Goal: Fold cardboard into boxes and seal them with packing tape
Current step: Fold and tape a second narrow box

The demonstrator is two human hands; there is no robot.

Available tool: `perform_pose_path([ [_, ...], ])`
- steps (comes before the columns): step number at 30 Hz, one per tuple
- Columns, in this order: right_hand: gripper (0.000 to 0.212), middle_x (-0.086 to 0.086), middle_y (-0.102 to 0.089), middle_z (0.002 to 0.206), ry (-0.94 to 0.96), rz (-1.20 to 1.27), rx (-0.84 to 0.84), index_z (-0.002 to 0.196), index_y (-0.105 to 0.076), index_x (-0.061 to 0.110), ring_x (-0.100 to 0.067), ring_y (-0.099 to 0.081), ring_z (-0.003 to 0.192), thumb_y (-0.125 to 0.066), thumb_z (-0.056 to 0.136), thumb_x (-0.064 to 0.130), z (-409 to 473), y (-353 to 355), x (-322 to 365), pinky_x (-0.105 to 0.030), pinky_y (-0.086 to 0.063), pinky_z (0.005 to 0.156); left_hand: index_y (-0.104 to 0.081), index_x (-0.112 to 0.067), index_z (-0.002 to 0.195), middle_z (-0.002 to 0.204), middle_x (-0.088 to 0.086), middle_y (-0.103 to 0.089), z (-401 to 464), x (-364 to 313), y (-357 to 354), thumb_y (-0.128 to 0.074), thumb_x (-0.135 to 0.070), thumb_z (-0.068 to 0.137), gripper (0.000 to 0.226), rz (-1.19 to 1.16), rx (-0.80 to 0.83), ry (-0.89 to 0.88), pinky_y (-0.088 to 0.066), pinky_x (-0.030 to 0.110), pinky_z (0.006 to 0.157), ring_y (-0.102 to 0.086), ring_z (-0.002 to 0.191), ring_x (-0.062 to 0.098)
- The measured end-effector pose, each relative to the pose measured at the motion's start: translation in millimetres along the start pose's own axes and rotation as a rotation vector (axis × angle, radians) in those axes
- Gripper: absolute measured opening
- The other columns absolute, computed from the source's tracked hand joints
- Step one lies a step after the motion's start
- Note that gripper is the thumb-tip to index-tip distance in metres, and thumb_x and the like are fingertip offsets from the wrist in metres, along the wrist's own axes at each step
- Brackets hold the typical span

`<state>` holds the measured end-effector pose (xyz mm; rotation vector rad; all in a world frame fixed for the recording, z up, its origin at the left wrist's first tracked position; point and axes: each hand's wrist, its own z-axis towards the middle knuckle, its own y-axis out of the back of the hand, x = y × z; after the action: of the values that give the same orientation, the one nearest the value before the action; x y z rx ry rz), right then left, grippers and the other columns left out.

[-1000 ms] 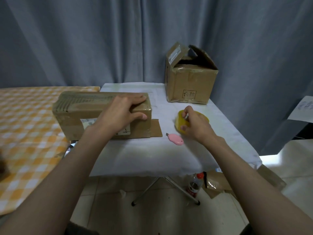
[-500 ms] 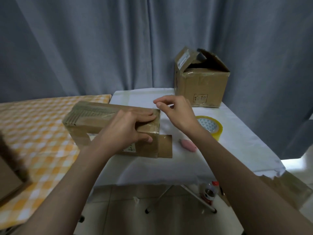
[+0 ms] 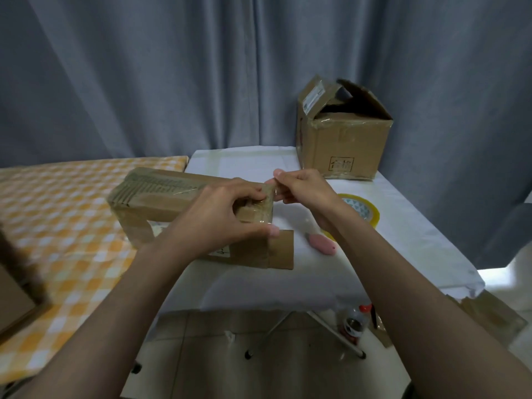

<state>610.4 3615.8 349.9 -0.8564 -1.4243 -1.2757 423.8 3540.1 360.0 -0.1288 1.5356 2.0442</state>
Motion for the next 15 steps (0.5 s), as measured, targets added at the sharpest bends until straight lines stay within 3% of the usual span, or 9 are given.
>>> perform_pose_path([
  [3, 0.031, -0.012, -0.077, 0.095, -0.005, 0.044, 0.015, 0.104, -0.077, 0.005, -0.023, -0.073, 0.092, -0.061, 0.099, 0.031, 0, 0, -1, -0.032, -0.057, 0.087, -0.069, -0.028, 0.099, 0.101, -0.013, -0.064, 2, -10, -9, -0.055, -0.076, 0.074, 0.056, -0.028, -0.127, 0.018, -0.051, 0.036, 0.085, -0.057, 0.095, 0.008],
  [5, 0.029, -0.017, -0.076, 0.098, -0.014, 0.068, 0.032, 0.104, -0.077, 0.003, -0.023, -0.071, 0.089, -0.066, 0.096, 0.028, 0, 3, -2, -0.035, -0.057, 0.089, -0.064, -0.023, 0.09, 0.093, -0.009, -0.058, 2, -17, -16, -0.056, -0.068, 0.079, 0.046, 0.016, -0.181, 0.013, -0.049, 0.043, 0.081, -0.053, 0.088, 0.014],
  [10, 0.021, -0.012, -0.075, 0.103, -0.056, 0.118, 0.097, 0.11, -0.075, 0.003, -0.013, -0.068, 0.086, -0.066, 0.095, 0.014, 3, 9, -5, -0.019, -0.055, 0.071, -0.058, -0.018, 0.088, 0.094, -0.005, -0.054, 1, -21, -24, -0.07, -0.047, 0.08, 0.032, 0.101, -0.21, -0.004, -0.045, 0.044, 0.079, -0.048, 0.087, 0.02],
  [15, 0.025, -0.013, -0.073, 0.11, -0.086, 0.218, 0.193, 0.118, -0.071, 0.001, -0.017, -0.067, 0.098, -0.059, 0.096, -0.002, 6, 13, -12, -0.02, -0.055, 0.078, -0.055, -0.018, 0.087, 0.096, -0.003, -0.054, 0, -20, -25, -0.066, -0.043, 0.071, 0.031, 0.098, -0.201, -0.011, -0.044, 0.042, 0.076, -0.047, 0.085, 0.021],
])
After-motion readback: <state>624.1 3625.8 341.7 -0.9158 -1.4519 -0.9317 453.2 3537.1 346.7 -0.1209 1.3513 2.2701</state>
